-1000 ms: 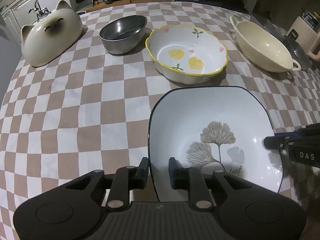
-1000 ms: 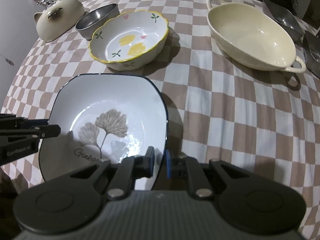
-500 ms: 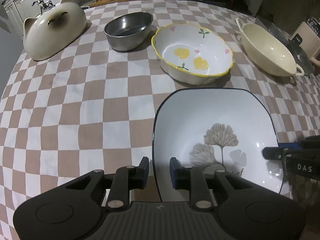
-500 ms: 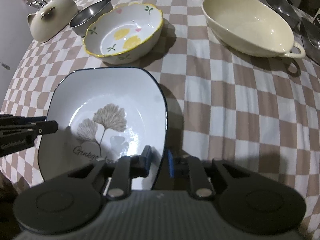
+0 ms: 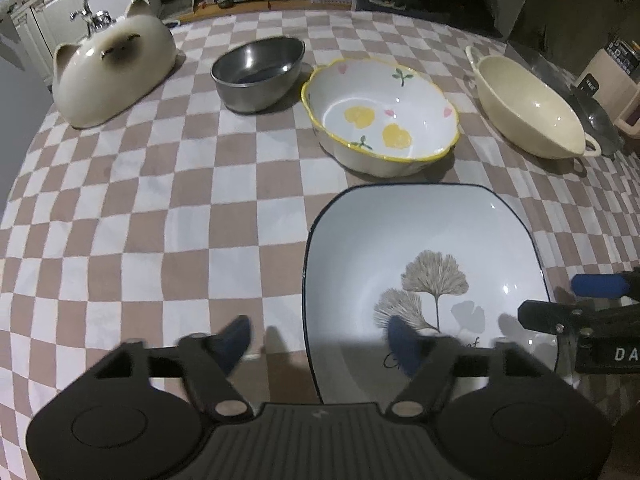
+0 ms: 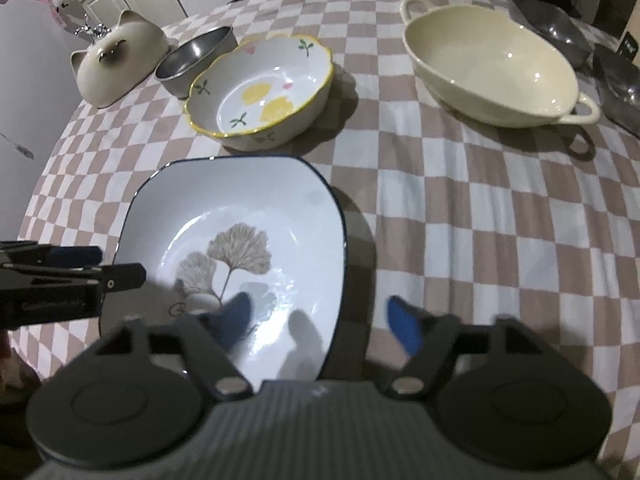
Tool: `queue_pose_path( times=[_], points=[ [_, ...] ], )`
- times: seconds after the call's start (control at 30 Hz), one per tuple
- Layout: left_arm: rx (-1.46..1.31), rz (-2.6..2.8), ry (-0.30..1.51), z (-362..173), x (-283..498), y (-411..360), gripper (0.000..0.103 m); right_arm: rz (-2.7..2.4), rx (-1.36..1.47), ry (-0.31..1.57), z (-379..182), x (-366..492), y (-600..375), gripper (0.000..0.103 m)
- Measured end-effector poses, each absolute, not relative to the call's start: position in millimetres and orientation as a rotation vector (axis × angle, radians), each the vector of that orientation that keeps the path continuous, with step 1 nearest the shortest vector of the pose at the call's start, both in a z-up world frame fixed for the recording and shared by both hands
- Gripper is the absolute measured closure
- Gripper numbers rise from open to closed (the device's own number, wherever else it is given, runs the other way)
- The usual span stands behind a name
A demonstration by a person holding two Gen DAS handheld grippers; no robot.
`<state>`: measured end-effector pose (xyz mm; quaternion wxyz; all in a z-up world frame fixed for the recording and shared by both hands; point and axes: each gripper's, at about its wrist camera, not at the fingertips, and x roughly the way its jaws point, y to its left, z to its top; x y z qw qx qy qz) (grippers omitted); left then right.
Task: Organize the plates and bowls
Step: 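Open both grippers to release the white plate, then move both grippers to the rim of the cream two-handled bowl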
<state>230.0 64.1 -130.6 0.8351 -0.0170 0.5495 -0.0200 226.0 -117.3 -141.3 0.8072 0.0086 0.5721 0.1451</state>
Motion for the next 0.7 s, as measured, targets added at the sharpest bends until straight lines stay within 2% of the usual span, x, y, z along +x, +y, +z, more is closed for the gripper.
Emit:
queue_pose_path(
  times=[0.13,0.2,0.47,0.7],
  points=[
    [-0.032,-0.030,1.118,-121.8,226.1,64.4,0.005,0.296,0.006,1.190,-135.0,221.0,-122.9,0.001],
    [-0.021,-0.028,1.077,-115.4,224.2,61.9,0.001,0.293,0.009,1.179,-132.4,219.8,-127.3,0.000],
    [-0.021,-0.032,0.932,-84.2,228.0,42.3,0.000,0.246,0.117,1.086,-111.7,221.8,-161.1,0.000],
    [-0.009,-0.084,0.847,-62.8,263.6,14.2,0.000,0.136,0.281,0.986,-93.9,237.7,-210.8,0.000]
  ],
)
